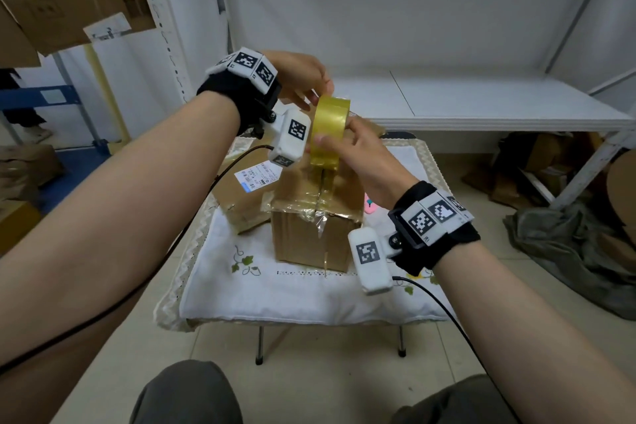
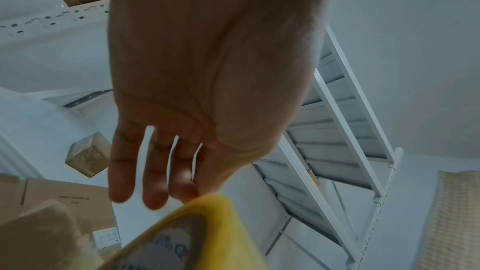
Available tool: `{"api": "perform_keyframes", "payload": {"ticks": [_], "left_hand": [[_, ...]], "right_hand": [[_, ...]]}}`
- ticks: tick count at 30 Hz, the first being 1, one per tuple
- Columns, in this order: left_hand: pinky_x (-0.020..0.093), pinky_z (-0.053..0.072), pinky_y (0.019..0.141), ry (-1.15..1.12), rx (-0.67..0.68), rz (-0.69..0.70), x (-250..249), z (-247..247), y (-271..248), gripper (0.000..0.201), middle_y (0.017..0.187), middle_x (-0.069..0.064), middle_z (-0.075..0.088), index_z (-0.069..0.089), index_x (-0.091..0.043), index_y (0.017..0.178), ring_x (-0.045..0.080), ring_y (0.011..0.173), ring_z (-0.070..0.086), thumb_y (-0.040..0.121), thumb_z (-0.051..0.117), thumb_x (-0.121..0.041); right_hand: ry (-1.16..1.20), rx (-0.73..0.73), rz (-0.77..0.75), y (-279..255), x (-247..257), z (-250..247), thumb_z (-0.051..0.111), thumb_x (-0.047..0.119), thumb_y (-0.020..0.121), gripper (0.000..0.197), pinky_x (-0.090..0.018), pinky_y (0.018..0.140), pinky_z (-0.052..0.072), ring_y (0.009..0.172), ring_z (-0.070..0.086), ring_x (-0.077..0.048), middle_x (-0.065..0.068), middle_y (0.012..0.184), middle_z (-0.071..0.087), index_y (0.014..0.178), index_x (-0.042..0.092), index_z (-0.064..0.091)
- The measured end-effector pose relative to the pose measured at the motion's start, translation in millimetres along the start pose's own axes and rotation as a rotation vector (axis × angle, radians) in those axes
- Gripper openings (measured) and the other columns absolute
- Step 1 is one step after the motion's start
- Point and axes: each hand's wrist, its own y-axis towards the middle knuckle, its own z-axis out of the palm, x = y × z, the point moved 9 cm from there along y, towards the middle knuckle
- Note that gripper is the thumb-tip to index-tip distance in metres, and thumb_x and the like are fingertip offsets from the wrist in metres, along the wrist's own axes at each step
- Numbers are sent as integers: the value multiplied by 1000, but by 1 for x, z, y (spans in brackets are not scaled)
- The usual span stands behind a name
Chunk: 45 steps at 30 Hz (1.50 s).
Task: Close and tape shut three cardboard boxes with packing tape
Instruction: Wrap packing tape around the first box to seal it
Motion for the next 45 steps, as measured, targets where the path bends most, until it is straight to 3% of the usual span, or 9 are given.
{"api": "perform_keyframes", "payload": {"ticks": [4,15,18,23,25,28,34,37,45], "left_hand": [[29,54,83,10,46,50,-5,3,6,17,83,3,59,55,-14,86,15,80,58,101,52,-6],[10,46,52,18,-92,201,-5,-7,23,19,72,0,56,59,-14,77,-1,51,54,94,66,-10],[13,47,55,34,-142,239,-6,-14,27,19,69,0,58,60,-14,76,-1,51,54,93,68,-12],[12,46,53,25,-249,300,-12,-24,37,19,67,0,59,60,-15,75,-2,48,53,90,71,-13],[12,46,55,24,-299,326,-13,-28,41,19,68,0,58,60,-16,75,-2,48,53,90,72,-15],[11,46,54,27,-225,330,-11,-15,50,20,71,1,58,58,-16,76,-3,50,56,92,69,-13],[13,44,58,-91,-141,310,15,-8,66,15,77,1,60,59,-16,80,-3,58,59,93,68,-13],[20,45,72,-153,-99,259,27,-1,75,12,81,1,62,61,-15,83,9,73,58,94,66,-15],[17,41,61,-128,-28,163,43,22,90,23,71,-5,58,57,-15,80,4,64,54,101,52,-8]], "right_hand": [[-144,42,68,1,-21,-5,72,-4,86,39,-35,89,59,102,73,-29,-18,116,73,125,-2,64],[19,68,96,-1,-24,-7,77,12,88,34,-30,74,62,94,75,-25,-16,109,76,118,-2,71],[53,50,79,-3,-21,-9,76,15,89,32,-28,71,61,90,74,-23,-17,107,76,115,-4,72],[36,-13,29,-2,-15,-12,74,30,91,34,-42,90,58,96,72,-29,-13,105,78,109,1,76],[71,-38,25,-2,-13,-14,71,33,93,34,-39,92,58,96,74,-26,-11,105,78,107,2,76],[72,3,44,-5,-21,-12,71,31,94,36,-35,93,59,102,74,-25,-10,108,78,113,1,74],[-88,39,28,2,-35,-13,75,-7,80,42,-35,95,58,105,72,-25,-13,112,76,119,7,73],[-105,20,18,5,-33,-16,76,-6,82,35,-35,95,58,100,73,-22,-12,111,77,114,9,75],[-114,-14,-27,6,-30,-26,78,9,86,22,-28,92,59,99,73,-17,-7,108,78,108,11,77]]}}
